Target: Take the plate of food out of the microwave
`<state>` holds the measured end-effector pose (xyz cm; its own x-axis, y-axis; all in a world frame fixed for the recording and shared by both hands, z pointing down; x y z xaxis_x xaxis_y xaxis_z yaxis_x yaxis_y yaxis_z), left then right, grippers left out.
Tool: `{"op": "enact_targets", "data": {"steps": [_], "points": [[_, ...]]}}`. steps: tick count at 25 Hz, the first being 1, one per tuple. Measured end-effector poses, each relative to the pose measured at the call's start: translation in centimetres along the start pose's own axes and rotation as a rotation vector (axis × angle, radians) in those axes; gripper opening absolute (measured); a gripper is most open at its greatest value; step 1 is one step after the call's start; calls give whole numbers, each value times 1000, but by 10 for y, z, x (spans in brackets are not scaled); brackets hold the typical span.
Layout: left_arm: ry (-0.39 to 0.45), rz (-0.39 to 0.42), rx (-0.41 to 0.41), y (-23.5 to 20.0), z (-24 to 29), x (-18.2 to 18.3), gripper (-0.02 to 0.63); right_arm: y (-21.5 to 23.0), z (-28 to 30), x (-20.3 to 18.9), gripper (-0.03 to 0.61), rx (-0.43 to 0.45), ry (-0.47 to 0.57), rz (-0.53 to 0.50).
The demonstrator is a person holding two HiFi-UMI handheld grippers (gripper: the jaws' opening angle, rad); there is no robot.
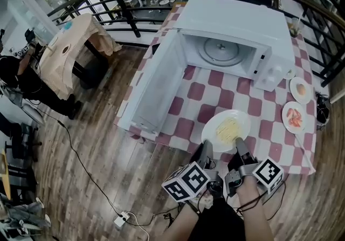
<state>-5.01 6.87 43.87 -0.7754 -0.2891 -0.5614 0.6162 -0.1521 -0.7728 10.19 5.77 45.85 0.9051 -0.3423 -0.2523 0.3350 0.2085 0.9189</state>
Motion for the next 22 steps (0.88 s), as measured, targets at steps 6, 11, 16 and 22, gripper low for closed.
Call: {"op": "enact_targets", "data": {"steps": [6,11,16,22], "points": [[-3,-6,-2,0,-9,-5,51,3,-10,-2,32,-8,2,-1],[-4,-9,-1,-3,-13,-7,51,4,-13,-4,32,4,-1,-2],[-2,-8,-1,-4,-15,-5,51,3,-15,-6,32,1,3,0],[-4,-12,0,-5,-14,-3,51,2,-13,-7,32,1,2,3]]}}
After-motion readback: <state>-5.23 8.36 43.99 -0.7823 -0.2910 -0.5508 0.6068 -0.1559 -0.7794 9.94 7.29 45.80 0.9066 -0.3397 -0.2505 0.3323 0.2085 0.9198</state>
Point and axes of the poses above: the fingertips, and each gripper's own axes: z forward along the fingers, y to its right, x out of its top, the point moved 3 cm from there along -z, backward along the fingers, and after that the axes turned 12 degrees about y, right-handed, at the moved point
